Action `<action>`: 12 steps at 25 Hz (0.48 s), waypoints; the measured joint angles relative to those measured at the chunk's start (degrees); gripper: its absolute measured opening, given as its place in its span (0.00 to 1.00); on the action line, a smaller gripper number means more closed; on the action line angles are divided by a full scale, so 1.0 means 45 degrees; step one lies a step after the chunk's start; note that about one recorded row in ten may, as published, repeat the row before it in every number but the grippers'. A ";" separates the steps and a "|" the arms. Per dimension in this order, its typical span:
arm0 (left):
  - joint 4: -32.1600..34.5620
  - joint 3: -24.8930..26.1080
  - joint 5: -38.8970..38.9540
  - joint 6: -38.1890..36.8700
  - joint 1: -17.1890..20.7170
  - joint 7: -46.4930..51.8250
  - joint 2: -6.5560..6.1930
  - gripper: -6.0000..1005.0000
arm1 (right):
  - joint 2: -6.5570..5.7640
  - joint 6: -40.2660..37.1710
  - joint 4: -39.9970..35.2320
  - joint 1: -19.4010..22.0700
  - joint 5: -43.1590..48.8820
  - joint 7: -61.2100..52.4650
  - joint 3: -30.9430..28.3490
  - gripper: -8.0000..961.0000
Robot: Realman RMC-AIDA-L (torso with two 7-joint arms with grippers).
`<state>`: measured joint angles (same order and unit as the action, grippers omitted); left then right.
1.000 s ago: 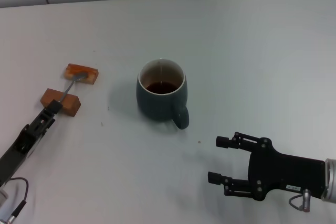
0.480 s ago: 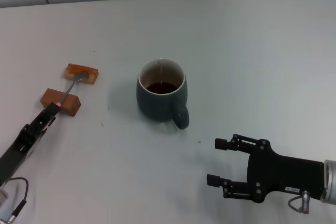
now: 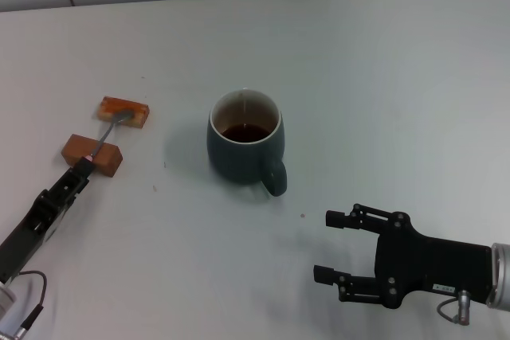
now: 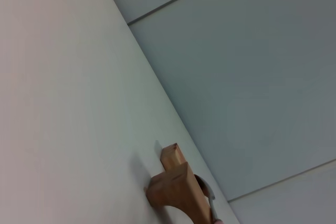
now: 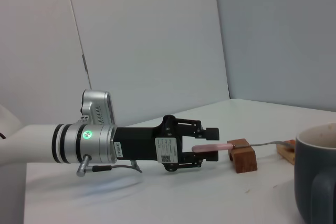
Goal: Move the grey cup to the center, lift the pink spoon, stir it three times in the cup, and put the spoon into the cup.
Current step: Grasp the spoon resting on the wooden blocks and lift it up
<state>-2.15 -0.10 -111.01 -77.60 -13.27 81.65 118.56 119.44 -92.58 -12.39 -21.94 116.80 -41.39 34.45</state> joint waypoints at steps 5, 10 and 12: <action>-0.0011 0.0021 0.0001 0.0000 0.0000 0.0021 0.0000 0.47 | 0.0000 -0.0013 -0.0004 0.0031 0.0000 -0.0001 0.0000 0.82; -0.0011 0.0038 0.0002 0.0001 0.0000 0.0021 0.0000 0.40 | -0.0006 -0.0012 -0.0019 0.0052 0.0000 -0.0001 0.0022 0.82; -0.0017 0.0040 0.0002 0.0000 0.0000 0.0045 0.0000 0.36 | -0.0014 -0.0012 -0.0020 0.0052 0.0001 0.0000 0.0022 0.82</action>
<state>-2.23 0.08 -111.00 -77.60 -13.27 81.85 118.56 119.38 -92.64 -12.48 -21.71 116.81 -41.39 34.55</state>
